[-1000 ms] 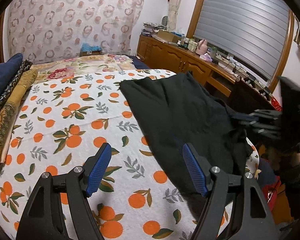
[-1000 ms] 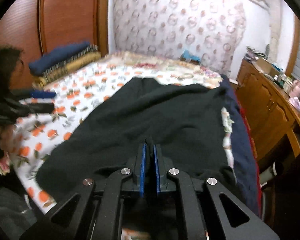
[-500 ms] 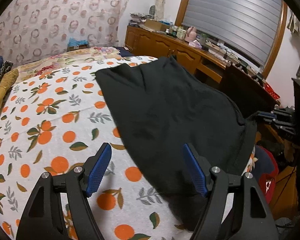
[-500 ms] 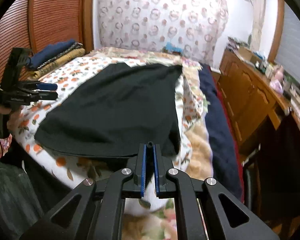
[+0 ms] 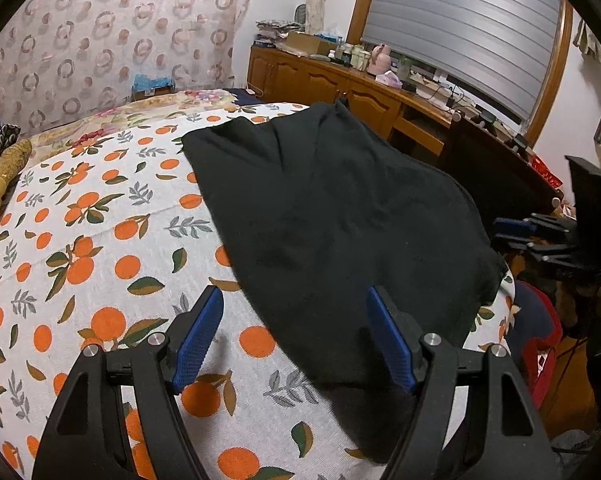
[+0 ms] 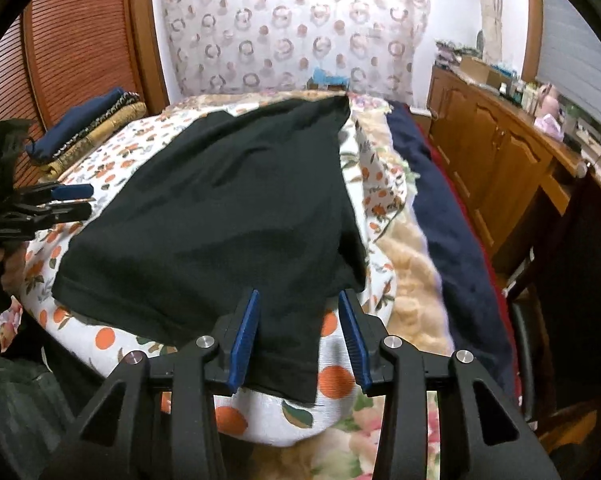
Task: Fold small clothes
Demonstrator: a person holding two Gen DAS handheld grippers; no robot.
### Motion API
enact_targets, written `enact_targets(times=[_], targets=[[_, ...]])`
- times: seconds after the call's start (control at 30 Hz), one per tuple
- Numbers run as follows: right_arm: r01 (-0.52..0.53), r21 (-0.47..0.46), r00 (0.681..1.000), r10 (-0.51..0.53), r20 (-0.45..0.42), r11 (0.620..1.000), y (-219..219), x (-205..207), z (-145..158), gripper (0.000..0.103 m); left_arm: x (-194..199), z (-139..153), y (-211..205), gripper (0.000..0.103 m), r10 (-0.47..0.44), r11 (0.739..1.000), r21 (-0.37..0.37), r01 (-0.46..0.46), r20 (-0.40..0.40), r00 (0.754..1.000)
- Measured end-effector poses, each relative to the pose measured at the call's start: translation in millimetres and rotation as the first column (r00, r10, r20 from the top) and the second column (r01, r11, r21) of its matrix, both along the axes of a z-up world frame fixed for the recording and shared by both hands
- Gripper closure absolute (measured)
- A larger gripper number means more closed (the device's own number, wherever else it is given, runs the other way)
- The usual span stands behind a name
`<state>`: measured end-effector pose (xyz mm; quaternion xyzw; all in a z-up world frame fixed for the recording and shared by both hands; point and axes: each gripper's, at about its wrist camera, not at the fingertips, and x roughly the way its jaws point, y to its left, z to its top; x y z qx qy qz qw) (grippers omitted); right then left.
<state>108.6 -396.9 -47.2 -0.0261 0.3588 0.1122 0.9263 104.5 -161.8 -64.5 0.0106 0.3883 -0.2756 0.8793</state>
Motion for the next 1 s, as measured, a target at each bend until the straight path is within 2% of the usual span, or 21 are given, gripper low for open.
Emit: enact_targets(times=[0.17, 0.33, 0.43, 0.53, 0.63, 0.67, 0.7, 0.8, 0.9, 0.97, 1.0], targets=[[0.017, -0.014, 0.999, -0.017, -0.046, 1.0, -1, 5, -12, 0.06, -6, -8, 1, 0.028, -0.014, 1.0, 0.001, 0.014, -0.026, 1.0], [0.011, 0.011, 0.998, -0.01, -0.059, 1.0, -7, 2, -7, 0.06, -16, -15, 1, 0.028, -0.03, 0.999, 0.02, 0.031, -0.051, 0.998], [-0.017, 0.044, 0.997, 0.02, -0.069, 0.999, -6, 4, -4, 0.06, -20, -16, 5, 0.028, -0.038, 0.999, 0.005, 0.039, -0.068, 0.997], [-0.047, 0.032, 0.996, 0.049, -0.069, 0.998, 2, 2, -6, 0.06, -22, -16, 8, 0.028, -0.055, 0.998, -0.034, 0.052, -0.095, 0.994], [-0.067, 0.018, 0.995, 0.069, -0.067, 0.998, 4, 0, -6, 0.072, -28, -16, 9, 0.028, -0.095, 0.993, -0.075, 0.086, -0.127, 0.987], [-0.072, 0.016, 0.995, 0.073, -0.065, 0.997, 2, -1, -6, 0.086, -31, -15, 8, 0.028, -0.106, 0.992, -0.079, 0.097, -0.127, 0.986], [-0.084, 0.029, 0.994, 0.086, -0.068, 0.996, 2, -2, -5, 0.09, -33, -14, 7, 0.028, -0.115, 0.991, -0.081, 0.106, -0.124, 0.986], [-0.083, 0.024, 0.995, 0.084, -0.054, 0.996, 2, -5, -5, 0.093, -40, -15, -2, 0.03, -0.173, 0.983, -0.092, 0.161, -0.138, 0.975], [-0.068, 0.04, 0.997, 0.069, -0.029, 0.997, 1, -9, -2, 0.095, -44, -15, -10, 0.046, -0.183, 0.983, -0.061, 0.176, -0.129, 0.975], [-0.062, 0.057, 0.998, 0.062, 0.006, 0.996, 0, -15, 3, 0.095, -43, -15, -11, 0.068, -0.193, 0.98, -0.074, 0.183, -0.146, 0.97], [-0.069, 0.068, 0.998, 0.068, 0.019, 0.995, 0, -18, 6, 0.095, -42, -16, -11, 0.074, -0.195, 0.979, -0.08, 0.185, -0.15, 0.969]])
